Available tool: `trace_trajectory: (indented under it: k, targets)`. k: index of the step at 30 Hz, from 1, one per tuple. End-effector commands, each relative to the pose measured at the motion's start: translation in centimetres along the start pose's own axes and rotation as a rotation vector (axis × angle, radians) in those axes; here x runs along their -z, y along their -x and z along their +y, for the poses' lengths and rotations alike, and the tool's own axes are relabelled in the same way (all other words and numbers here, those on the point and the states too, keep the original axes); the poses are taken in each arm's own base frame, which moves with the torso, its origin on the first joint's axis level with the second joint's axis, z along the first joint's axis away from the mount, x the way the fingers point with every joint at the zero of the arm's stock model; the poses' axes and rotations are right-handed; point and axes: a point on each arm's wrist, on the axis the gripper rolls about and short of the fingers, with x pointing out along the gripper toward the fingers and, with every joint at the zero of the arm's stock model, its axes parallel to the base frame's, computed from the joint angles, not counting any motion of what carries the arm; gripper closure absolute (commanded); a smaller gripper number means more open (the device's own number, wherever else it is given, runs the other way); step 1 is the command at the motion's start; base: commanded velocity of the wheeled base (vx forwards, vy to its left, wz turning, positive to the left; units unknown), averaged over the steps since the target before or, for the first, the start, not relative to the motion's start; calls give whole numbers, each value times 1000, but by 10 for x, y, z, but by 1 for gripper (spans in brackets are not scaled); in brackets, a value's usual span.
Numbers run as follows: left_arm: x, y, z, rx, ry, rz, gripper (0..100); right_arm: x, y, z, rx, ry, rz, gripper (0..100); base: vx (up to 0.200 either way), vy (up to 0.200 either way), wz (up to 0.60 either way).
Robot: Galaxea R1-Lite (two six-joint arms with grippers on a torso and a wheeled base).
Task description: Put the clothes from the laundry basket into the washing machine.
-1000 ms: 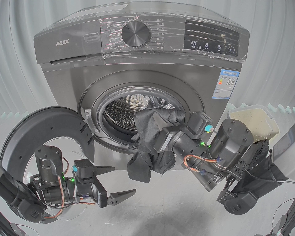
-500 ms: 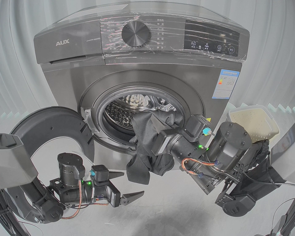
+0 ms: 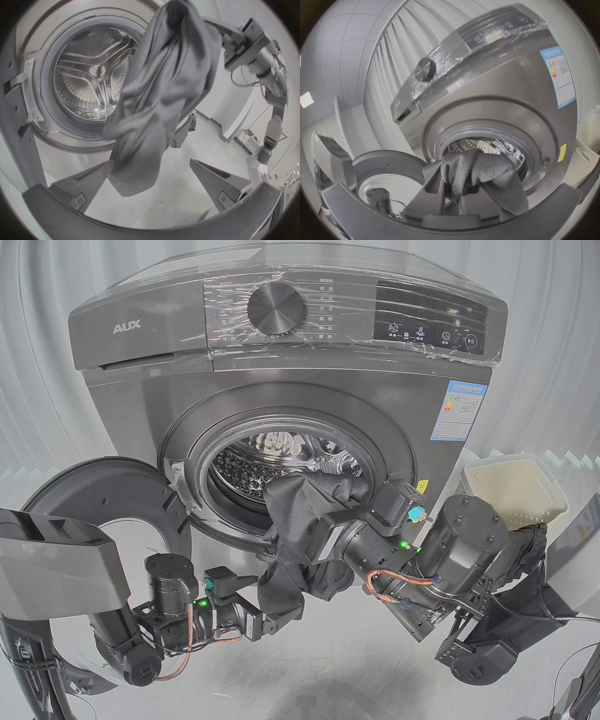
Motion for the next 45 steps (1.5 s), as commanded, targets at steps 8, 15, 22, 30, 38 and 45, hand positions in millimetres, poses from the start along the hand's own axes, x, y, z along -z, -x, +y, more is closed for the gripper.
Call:
trace_trajectory:
  k: [8,15,22,30,38,45]
  targets:
    - [5,-19,5,-29,6,-32,0,1,1,5,-11,-8,-7,100,0,0,0]
    - [11,-23,6,-35,6,-33,0,2,1,5,-10,-7,-4,100,0,0,0]
    - [16,-26,8,-52,5,-33,0,2,1,5,-10,-7,-4,100,0,0,0]
    - [12,-33,9,-66,-1,-66,0,3,1,5,-8,-6,-2,100,0,0,0]
    - [12,-40,11,-95,-6,-90,0,4,1,5,-8,-7,-3,100,0,0,0]
    - [11,-42,10,-90,-8,-97,100,6,3,3,-5,-2,5,100,0,0,0]
